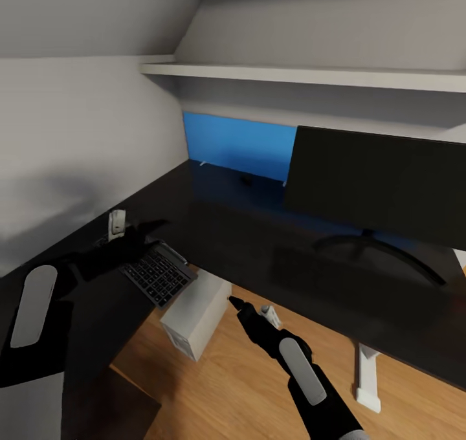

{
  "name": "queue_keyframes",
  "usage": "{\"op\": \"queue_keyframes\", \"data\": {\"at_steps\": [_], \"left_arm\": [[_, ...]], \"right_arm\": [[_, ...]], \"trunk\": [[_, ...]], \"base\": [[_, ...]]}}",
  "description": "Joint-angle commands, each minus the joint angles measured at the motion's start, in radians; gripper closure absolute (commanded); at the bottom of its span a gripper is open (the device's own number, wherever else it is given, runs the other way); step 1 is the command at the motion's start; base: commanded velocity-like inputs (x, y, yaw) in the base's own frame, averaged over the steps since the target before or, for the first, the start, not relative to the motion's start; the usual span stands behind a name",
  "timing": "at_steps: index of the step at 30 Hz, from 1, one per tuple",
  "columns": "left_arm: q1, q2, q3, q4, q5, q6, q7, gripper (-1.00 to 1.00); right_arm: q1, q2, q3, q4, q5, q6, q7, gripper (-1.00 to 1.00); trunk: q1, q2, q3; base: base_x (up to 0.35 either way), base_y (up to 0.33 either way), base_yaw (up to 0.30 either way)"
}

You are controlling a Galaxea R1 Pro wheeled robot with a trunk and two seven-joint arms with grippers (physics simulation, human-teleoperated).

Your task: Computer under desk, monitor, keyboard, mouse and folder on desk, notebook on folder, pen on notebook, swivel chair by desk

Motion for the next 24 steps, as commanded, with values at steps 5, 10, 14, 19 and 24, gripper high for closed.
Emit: {"op": "queue_keyframes", "data": {"at_steps": [5, 10, 14, 19, 24], "left_arm": [[0.002, 0.016, 0.008, -0.001, 0.058, 0.004, 0.023, -1.00], [0.006, 0.048, 0.010, -0.001, 0.145, 0.004, 0.027, -1.00], [0.008, 0.064, 0.007, -0.001, 0.188, 0.004, 0.028, -1.00], [0.008, 0.068, 0.002, -0.001, 0.202, 0.004, 0.028, -1.00], [0.008, 0.068, -0.002, -0.001, 0.206, 0.004, 0.028, -1.00]], "right_arm": [[-0.005, 0.009, 0.001, 0.004, -0.012, 0.000, -0.003, -1.00], [-0.006, 0.011, -0.003, 0.003, -0.014, 0.001, -0.001, -1.00], [-0.006, 0.011, -0.005, 0.003, -0.020, 0.002, 0.000, -1.00], [-0.006, 0.011, -0.006, 0.002, -0.023, 0.002, 0.000, -1.00], [-0.006, 0.010, -0.007, 0.002, -0.028, 0.004, 0.000, -1.00]], "trunk": [[0.000, -0.001, 0.003], [0.000, -0.001, 0.007], [0.000, -0.001, 0.010], [0.000, -0.001, 0.014], [0.000, -0.001, 0.018]], "base": [[0.000, 0.000, 0.198], [0.000, 0.000, 0.237], [0.000, 0.000, 0.249], [0.000, 0.000, 0.252], [0.000, 0.000, 0.253]]}}
